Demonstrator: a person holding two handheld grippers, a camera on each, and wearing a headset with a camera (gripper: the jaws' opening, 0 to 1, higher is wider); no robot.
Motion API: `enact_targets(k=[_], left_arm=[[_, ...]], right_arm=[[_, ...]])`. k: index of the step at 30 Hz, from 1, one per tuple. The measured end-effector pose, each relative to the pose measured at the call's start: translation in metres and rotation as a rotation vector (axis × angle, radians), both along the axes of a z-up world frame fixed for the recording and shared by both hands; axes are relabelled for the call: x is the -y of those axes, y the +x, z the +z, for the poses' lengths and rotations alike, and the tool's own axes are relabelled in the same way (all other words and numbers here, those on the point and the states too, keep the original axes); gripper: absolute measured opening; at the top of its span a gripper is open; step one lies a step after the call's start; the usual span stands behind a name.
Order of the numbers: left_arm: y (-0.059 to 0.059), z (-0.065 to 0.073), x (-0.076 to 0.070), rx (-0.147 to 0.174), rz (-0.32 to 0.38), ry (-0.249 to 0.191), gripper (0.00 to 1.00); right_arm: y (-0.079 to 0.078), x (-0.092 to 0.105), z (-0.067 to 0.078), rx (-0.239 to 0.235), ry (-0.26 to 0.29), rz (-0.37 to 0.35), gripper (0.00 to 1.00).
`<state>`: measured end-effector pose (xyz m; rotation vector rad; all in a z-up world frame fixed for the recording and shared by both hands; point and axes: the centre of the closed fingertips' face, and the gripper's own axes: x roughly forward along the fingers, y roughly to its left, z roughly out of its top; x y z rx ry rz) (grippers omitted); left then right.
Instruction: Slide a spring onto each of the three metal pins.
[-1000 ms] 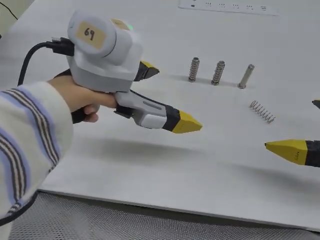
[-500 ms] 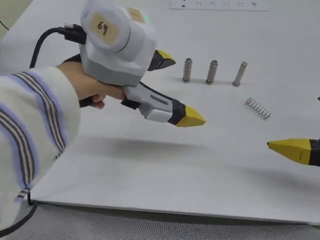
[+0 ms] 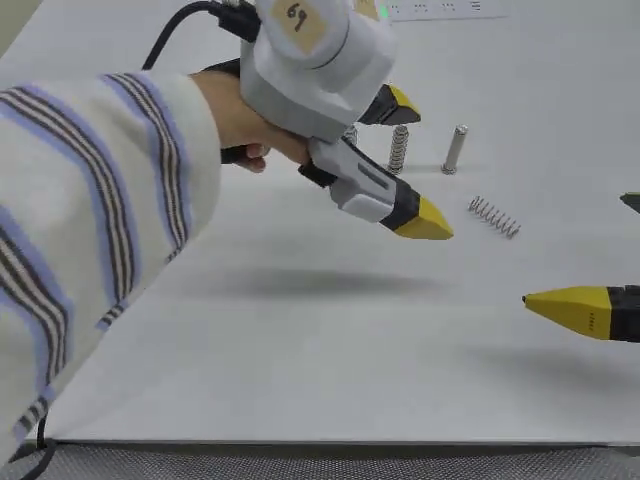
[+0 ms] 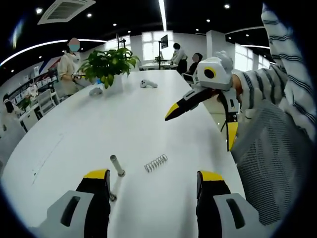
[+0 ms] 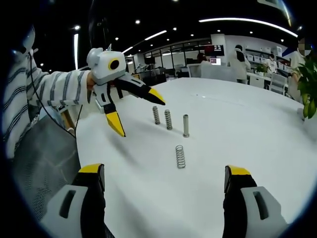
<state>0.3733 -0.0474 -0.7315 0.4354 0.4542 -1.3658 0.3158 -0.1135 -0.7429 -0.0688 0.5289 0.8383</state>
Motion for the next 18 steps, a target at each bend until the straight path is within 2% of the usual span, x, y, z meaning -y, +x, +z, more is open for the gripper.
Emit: enact_targets(k=[2,7,11,13,15,18], left_arm=[[0.002,0.002,0.007,0.004,-0.007,0.001,0.62],[-0.002,-0.001,0.020,0.015,-0.075,0.043,0.60],[-0.001,-0.003,0.027,0.002,-0.099,0.051,0.56],[0.002,-0.007,0.030,0.005,-0.115,0.062,0.56],[0.001,-0.013,0.033,0.013,-0.137,0.091,0.55],[-0.002,-0.019,0.038,-0.009,-0.156,0.106,0.53]], right_arm=[[0.000,-0.001,0.000,-0.006,0.000,0.000,0.99],[0.002,-0.003,0.003,0.001,0.005,0.001,0.99],[0.001,-0.004,0.003,-0.002,0.010,0.006,0.99],[-0.001,-0.006,0.004,-0.002,0.011,0.012,0.99],[-0.002,-0.007,0.005,-0.001,0.010,0.017,0.99],[-0.002,-0.006,0.005,-0.001,0.008,0.013,0.99]])
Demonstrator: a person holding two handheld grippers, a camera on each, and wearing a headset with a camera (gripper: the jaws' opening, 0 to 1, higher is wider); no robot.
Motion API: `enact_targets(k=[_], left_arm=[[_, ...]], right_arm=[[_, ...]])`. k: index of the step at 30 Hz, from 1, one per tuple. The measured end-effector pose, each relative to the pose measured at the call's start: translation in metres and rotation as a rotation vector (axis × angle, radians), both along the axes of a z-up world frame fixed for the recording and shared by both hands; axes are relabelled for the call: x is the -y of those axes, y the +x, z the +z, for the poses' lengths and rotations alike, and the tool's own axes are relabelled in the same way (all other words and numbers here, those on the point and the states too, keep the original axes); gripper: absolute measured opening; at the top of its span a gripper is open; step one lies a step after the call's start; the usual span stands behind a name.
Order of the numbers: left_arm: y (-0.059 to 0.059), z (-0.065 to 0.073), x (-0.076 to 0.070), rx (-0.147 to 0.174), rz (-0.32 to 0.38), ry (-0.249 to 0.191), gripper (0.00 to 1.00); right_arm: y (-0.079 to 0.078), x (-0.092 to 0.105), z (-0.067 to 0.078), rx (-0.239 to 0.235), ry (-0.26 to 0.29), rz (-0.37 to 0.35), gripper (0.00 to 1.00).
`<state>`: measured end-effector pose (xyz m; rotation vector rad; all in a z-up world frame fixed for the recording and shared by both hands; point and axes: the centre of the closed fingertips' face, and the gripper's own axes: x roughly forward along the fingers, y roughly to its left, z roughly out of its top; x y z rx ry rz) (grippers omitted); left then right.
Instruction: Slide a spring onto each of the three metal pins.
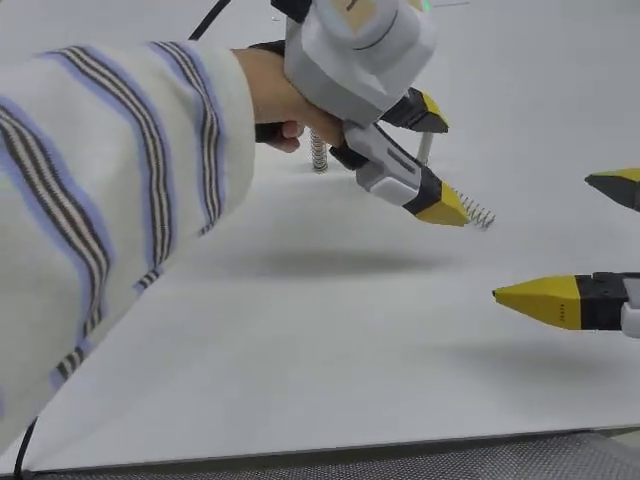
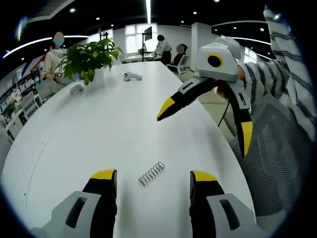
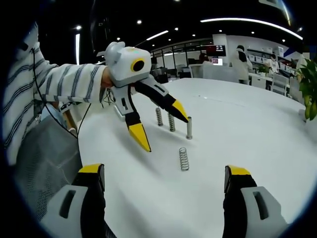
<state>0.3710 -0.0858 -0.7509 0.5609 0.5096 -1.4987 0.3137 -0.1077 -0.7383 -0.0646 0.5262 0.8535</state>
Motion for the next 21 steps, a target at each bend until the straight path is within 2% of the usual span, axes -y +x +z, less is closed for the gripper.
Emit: enact_targets(k=[4,6,8,10,11,13,14,17,20,21], left_arm=[[-0.006,-0.012,0.008,-0.023,-0.035,0.023,0.45],[-0.009,-0.018,0.011,-0.024,-0.058,0.042,0.40],[-0.011,-0.022,0.014,-0.016,-0.078,0.063,0.40],[-0.012,-0.029,0.015,-0.026,-0.090,0.079,0.41],[-0.013,-0.032,0.014,-0.022,-0.096,0.091,0.40],[-0.006,-0.040,0.010,0.017,-0.102,0.135,0.38],[-0.005,-0.043,0.011,0.027,-0.099,0.143,0.37],[-0.007,-0.049,0.010,0.018,-0.108,0.160,0.37],[-0.008,-0.054,0.007,0.022,-0.119,0.185,0.37],[-0.008,-0.053,0.008,0.015,-0.115,0.179,0.36]], right_arm=[[0.000,0.002,0.001,0.000,0.001,-0.006,0.99],[0.000,0.004,0.002,0.002,0.001,-0.010,0.99],[0.001,0.006,0.003,0.006,0.003,-0.019,0.99],[0.001,0.008,0.004,0.007,0.006,-0.027,0.99],[0.001,0.008,0.004,0.006,0.008,-0.029,0.99],[0.001,0.008,0.003,0.004,0.009,-0.030,0.99],[0.002,0.010,0.002,0.004,0.005,-0.034,0.99],[0.002,0.013,-0.002,-0.004,0.003,-0.044,0.99],[0.002,0.014,-0.001,-0.004,0.007,-0.048,0.99],[0.002,0.014,-0.001,-0.003,0.007,-0.050,0.99]])
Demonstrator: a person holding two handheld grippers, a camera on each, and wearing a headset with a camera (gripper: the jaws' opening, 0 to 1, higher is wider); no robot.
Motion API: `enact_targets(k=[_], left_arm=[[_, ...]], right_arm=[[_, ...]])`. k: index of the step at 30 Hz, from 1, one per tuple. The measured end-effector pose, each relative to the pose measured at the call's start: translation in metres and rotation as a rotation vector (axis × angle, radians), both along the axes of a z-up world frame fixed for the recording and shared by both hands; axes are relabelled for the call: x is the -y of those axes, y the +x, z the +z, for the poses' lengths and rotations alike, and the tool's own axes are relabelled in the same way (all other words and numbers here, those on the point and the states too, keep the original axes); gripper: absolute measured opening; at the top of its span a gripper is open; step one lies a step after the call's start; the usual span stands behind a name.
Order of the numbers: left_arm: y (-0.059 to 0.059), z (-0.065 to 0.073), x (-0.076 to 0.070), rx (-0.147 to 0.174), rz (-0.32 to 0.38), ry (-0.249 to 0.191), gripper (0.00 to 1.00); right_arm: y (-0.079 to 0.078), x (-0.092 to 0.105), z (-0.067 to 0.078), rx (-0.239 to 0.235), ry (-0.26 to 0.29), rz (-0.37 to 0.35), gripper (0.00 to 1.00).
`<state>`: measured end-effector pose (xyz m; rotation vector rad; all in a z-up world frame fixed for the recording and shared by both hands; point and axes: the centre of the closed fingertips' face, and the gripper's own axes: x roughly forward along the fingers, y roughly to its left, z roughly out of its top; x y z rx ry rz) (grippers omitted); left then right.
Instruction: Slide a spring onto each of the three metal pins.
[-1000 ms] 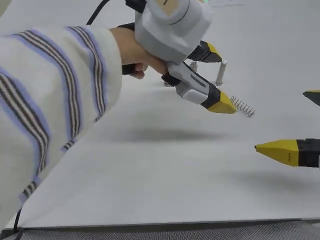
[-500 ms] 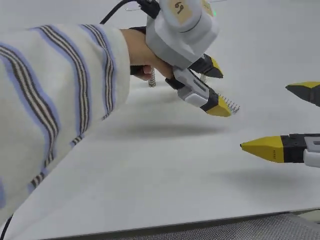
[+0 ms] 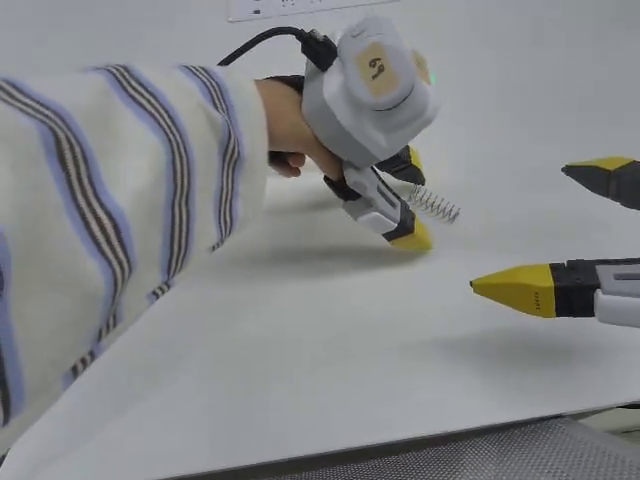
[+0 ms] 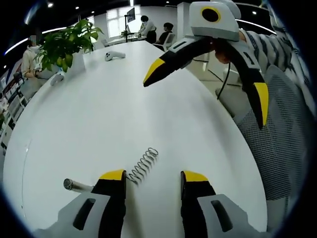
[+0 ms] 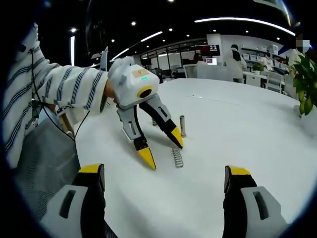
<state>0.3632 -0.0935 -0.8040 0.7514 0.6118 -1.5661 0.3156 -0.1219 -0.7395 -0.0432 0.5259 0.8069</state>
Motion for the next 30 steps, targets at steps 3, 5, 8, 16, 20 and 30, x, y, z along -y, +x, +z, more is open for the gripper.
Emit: enact_targets(k=[3,5,8,16,20,30], left_arm=[[0.001,0.003,0.003,-0.042,0.050,-0.037,0.32],[0.002,0.003,0.001,-0.012,0.047,-0.030,0.27],[0.000,0.002,0.002,-0.016,0.049,-0.035,0.17],[-0.009,0.000,0.006,-0.019,0.047,-0.041,0.09],[-0.010,0.000,0.006,-0.013,0.031,-0.038,0.05],[-0.013,0.000,0.000,-0.018,0.073,-0.075,0.01]], right_arm=[[-0.001,0.002,-0.001,-0.006,-0.002,-0.005,0.99],[-0.001,0.004,-0.004,-0.013,-0.007,-0.009,0.98],[-0.002,0.007,-0.004,-0.016,-0.007,-0.010,0.98],[-0.002,0.007,-0.003,-0.014,0.000,-0.012,0.96],[-0.002,0.006,-0.002,-0.012,-0.001,-0.006,0.96],[-0.004,0.004,-0.001,-0.027,0.018,-0.001,0.88]])
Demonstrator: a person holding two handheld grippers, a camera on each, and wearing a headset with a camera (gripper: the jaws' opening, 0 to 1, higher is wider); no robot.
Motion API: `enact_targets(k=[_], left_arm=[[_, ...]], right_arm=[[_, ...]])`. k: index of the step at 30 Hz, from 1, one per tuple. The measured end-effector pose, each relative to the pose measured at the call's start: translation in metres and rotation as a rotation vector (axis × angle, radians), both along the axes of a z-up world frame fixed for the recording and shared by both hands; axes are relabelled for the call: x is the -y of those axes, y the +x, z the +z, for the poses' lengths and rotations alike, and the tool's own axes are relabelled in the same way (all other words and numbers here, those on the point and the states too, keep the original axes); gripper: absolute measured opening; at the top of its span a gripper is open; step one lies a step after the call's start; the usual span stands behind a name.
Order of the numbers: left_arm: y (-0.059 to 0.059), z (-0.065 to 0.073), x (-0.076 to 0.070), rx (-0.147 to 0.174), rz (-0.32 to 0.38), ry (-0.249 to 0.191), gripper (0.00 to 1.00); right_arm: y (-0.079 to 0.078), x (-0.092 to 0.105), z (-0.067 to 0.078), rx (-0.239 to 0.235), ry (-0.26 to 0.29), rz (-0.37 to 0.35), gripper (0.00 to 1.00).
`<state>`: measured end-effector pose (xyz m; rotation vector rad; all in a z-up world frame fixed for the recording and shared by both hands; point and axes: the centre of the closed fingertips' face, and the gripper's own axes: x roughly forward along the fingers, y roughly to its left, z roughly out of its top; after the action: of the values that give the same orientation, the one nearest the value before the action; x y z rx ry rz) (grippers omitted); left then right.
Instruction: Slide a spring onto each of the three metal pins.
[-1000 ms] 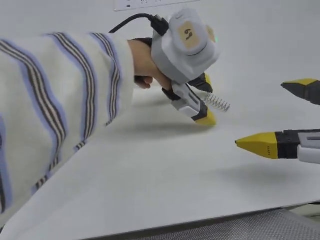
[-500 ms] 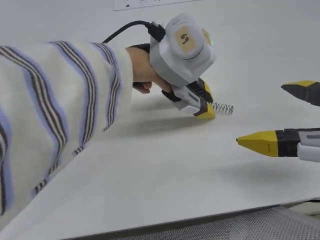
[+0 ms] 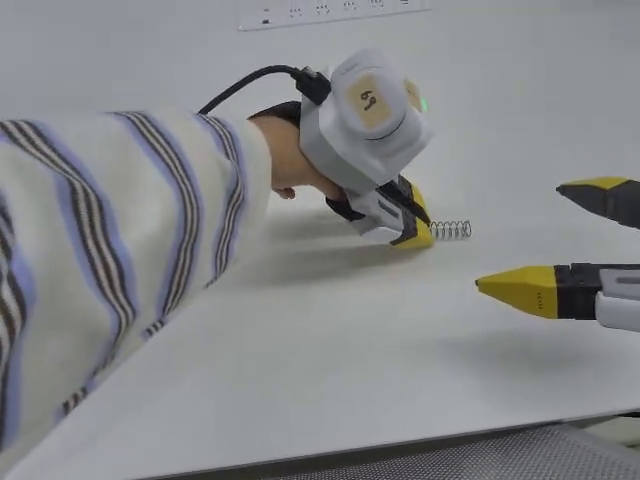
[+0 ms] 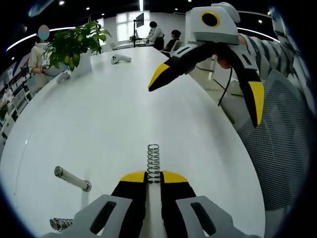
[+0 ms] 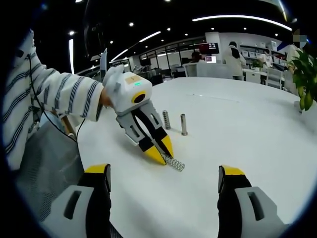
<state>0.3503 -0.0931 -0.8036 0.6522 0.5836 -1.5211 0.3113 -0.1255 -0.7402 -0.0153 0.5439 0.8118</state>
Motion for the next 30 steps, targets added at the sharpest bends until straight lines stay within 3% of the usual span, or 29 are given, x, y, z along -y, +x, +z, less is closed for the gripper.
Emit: enact_targets(k=[4,8,16,17,25,26,30], left_arm=[[-0.001,0.001,0.000,-0.005,0.028,-0.009,0.01],[-0.002,0.002,0.000,-0.053,0.085,-0.036,0.01],[-0.002,0.002,-0.013,-0.079,0.122,-0.021,0.00],[-0.005,0.004,-0.016,-0.095,0.124,-0.019,0.00],[-0.007,0.017,-0.030,-0.091,0.138,-0.030,0.01],[-0.014,0.020,-0.033,-0.129,0.125,-0.039,0.01],[-0.018,0.031,-0.042,-0.136,0.139,-0.058,0.01]], right_arm=[[-0.001,-0.001,0.000,-0.005,-0.010,0.006,0.88],[-0.004,-0.001,-0.001,-0.017,-0.015,0.020,0.89],[-0.002,0.003,0.003,-0.007,-0.043,0.035,0.88],[-0.002,0.001,0.004,-0.005,-0.041,0.049,0.88],[0.005,-0.009,0.012,0.023,-0.052,0.105,0.86],[0.006,-0.009,0.012,0.025,-0.052,0.112,0.85],[0.011,-0.016,0.017,0.033,-0.051,0.169,0.84]])
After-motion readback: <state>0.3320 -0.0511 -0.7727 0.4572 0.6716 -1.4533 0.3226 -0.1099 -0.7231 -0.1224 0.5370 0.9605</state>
